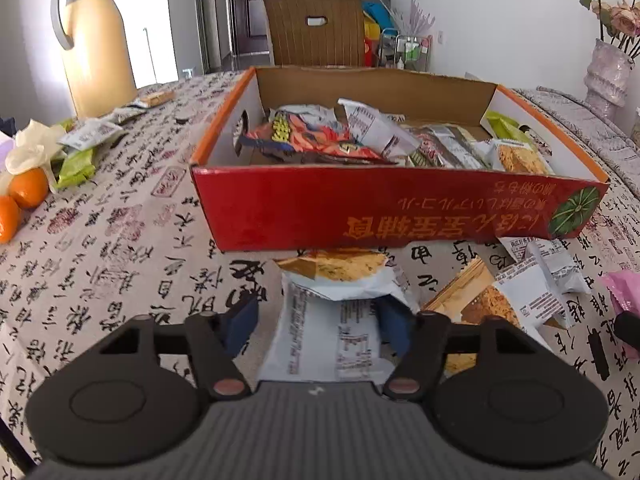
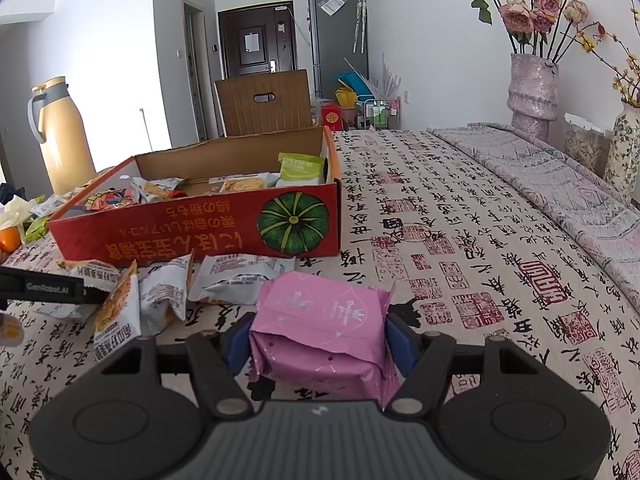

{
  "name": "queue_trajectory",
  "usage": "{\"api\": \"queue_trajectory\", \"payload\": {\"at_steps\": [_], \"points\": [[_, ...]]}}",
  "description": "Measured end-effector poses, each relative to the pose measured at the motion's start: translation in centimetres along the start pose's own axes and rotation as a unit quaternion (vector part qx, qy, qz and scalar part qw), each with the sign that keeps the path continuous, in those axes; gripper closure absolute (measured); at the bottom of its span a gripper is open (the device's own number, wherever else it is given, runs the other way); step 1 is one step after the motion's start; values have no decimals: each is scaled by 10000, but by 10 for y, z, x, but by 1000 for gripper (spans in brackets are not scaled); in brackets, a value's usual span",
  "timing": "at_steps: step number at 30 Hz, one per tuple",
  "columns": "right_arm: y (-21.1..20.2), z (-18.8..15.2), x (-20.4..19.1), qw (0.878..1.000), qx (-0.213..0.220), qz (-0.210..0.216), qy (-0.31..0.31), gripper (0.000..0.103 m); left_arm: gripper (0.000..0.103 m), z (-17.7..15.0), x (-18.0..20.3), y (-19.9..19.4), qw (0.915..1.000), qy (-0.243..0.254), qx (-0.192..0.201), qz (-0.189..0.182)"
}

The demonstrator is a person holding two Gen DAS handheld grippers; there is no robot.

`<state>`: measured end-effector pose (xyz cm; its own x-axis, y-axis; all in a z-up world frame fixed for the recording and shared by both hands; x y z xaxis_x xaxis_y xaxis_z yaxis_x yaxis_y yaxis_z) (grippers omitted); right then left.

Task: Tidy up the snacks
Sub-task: 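Grasp the white snack packet with the left tool while the right tool holds the pink packet, then carry both packets over the red box and open both tools to drop them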

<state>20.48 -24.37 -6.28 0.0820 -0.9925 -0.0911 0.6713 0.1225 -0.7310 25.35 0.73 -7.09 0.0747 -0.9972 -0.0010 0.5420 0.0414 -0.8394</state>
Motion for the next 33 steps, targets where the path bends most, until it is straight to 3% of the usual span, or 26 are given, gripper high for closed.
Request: {"api": "queue_trajectory", "payload": {"at_steps": [10,21,28,33], "points": [[0,-2,-1,10000,-13,29,-11,36,60,-1,-2,-2,9998,1,57,-180],[0,-2,-2,10000,-10,29,-13,36,61,-10,-5,-25,9991,195,357,-109],[-1,-2,-3,10000,-9,37,-25,36,61,-24,-3,-37,9955,693,585,272],[-3,-3,-6,10000,5,38,-41,35,61,-35,4,-37,9854,1247,776,861]]}}
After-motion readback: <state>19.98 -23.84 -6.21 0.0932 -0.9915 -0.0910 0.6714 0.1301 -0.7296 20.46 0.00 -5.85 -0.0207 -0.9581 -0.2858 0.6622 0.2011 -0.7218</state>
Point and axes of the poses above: each gripper's, at about its wrist camera, not at the fingertips, and y roughly the way its jaws point, x to its right, z to its top, the point moved 6 cm from there along y, roughly the way its jaws point, and after that the axes turned 11 degrees about -x, right-handed, at the moved point
